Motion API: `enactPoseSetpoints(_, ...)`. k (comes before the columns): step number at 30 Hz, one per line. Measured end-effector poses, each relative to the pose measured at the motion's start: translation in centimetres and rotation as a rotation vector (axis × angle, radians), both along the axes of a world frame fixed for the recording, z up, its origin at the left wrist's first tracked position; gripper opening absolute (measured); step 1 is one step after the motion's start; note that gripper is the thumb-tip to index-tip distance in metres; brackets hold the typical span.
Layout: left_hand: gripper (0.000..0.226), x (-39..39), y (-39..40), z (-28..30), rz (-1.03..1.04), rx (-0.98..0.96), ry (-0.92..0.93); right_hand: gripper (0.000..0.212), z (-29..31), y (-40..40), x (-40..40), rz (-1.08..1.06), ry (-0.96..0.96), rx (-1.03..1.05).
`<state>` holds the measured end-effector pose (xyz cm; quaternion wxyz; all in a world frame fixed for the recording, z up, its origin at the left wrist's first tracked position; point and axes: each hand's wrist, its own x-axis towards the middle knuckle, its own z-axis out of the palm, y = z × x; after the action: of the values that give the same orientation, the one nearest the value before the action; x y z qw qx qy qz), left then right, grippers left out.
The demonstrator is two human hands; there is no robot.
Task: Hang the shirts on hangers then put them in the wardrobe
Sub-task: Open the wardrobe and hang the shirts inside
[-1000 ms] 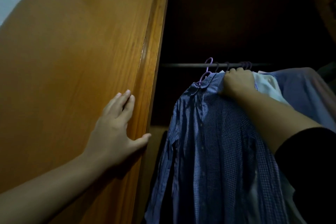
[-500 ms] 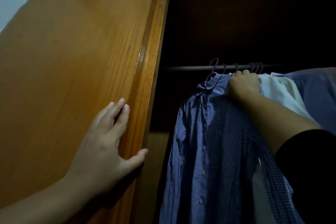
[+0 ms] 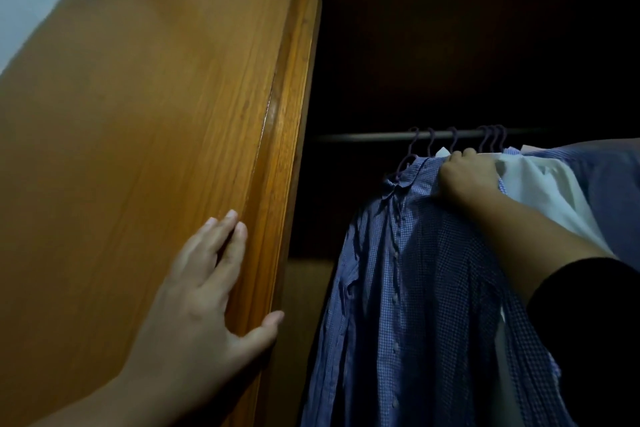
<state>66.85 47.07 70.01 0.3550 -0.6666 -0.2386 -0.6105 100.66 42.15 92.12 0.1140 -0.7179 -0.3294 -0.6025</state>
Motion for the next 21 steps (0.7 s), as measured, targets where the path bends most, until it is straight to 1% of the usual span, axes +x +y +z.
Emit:
enactPoseSetpoints(2,0.094,0.0,0.0,0.0,-0.004,-0.003,0.003,0.034,-0.2,0.3,0.0,-0.009,-0.032,-0.014)
enactPoseSetpoints(6,0.095,-0.1,-0.1,0.1,-0.013,-0.026,0.001,0.039,-1.1,0.7,0.1,0.007,-0.058,0.005)
enactPoseSetpoints(8,0.095,-0.1,-0.2,0.0,-0.025,-0.038,0.001,0.047,-1.6,0.9,0.3,0.042,-0.066,0.021)
enactPoseSetpoints(11,0.095,-0.1,-0.2,0.0,-0.021,-0.050,0.006,0.071,-2.6,0.7,0.1,0.132,-0.030,0.047)
enactPoseSetpoints(12,0.095,-0.1,-0.2,0.1,-0.017,-0.053,0.010,0.075,-3.1,0.6,-0.2,0.160,-0.022,0.060)
enactPoseSetpoints(18,0.097,-0.3,0.0,0.0,-0.026,-0.079,0.020,0.071,-6.7,-1.7,-1.7,0.263,0.022,0.075)
enactPoseSetpoints(21,0.097,-0.3,-0.3,0.0,-0.040,-0.096,0.024,0.072,-9.3,-3.5,-2.5,0.276,0.045,0.057)
